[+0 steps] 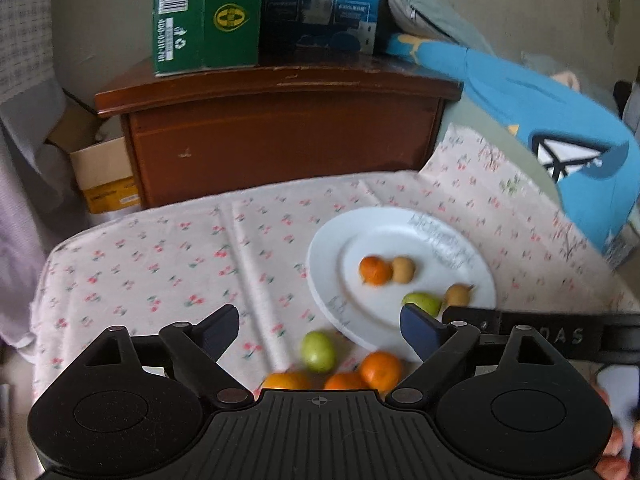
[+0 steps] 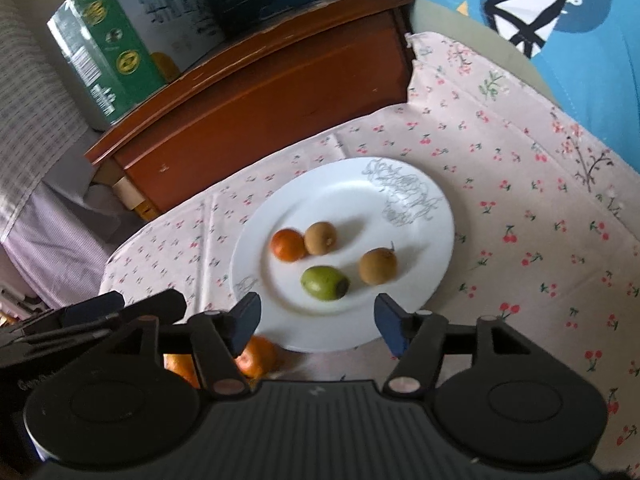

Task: Organize fruits
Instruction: 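Withdraw both open tools from the plate back to the fruit pile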

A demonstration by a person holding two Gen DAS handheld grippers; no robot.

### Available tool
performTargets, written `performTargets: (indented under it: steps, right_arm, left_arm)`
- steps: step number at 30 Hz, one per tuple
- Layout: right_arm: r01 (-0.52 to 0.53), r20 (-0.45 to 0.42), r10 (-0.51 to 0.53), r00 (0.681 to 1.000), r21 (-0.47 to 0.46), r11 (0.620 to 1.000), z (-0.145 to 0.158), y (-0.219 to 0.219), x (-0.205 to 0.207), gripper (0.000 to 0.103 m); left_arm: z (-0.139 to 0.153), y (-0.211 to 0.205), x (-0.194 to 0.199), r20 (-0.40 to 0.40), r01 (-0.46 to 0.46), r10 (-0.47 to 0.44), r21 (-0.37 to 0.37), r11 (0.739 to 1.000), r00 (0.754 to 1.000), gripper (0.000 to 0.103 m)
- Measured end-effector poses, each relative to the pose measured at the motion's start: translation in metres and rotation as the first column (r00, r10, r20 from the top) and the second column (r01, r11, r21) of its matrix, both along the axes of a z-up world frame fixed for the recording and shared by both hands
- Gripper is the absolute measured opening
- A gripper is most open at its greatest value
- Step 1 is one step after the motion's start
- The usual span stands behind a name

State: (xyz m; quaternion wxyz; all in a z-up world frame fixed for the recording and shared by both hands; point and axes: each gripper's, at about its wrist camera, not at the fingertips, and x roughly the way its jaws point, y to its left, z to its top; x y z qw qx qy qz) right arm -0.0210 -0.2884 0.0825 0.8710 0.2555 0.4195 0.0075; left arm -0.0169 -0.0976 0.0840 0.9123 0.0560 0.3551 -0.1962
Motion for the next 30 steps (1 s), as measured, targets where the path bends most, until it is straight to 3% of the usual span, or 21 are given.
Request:
performTargets:
  steps: [3,9,30]
  right_arm:
    - [-0.027,-0.006,0.027,1.0,0.006,1.0,0.001,0.005,-0.004,0.07]
    - [-0.064,-0.021,0.064,0.998,-0.002,0.998,0.002,0.013,-0.013,0.07]
    - [-0.108,-0.015,0.108,0.994,-0.07,0.992,0.0,0.046,-0.063,0.07]
  left_arm:
    - [-0.001,0.01,-0.007,-0.013,-0.011,0.011,-0.013,1.0,1.0,0.089]
    - [-0.005,0.028,-0.017,-0.064,-0.058,0.056,-0.032,0.998,0.996,0.089]
    - [-0.038,0.052,-0.068,-0.145,-0.127,0.134,0.059,0.99,0.98,0.089]
